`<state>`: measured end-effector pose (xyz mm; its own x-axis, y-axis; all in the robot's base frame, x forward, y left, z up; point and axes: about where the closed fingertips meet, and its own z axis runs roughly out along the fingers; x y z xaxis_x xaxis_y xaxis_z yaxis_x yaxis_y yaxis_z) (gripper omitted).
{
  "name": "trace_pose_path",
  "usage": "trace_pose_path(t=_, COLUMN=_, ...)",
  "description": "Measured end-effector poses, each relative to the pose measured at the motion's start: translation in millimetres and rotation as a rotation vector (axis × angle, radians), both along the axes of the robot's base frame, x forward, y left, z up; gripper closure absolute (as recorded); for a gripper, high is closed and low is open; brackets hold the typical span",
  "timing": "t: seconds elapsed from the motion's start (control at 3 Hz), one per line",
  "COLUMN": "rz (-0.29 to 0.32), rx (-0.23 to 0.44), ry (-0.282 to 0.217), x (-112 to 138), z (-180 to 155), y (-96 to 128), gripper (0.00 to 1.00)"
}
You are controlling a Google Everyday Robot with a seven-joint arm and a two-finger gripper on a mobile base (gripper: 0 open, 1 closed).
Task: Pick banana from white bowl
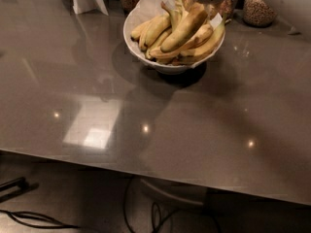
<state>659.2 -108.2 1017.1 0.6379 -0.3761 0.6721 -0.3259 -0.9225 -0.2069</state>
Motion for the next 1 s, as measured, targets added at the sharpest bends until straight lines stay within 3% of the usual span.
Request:
trace_pose_path(t=0.67, rz=-0.081, rx=0.251, ry=0.117, x=-40, z=7, y=-31, gripper=1.0)
trace_pose_path(t=1.0, rz=-0.078, rx=0.36, ry=0.206, x=-69, z=-3, y=-36, gripper=1.0)
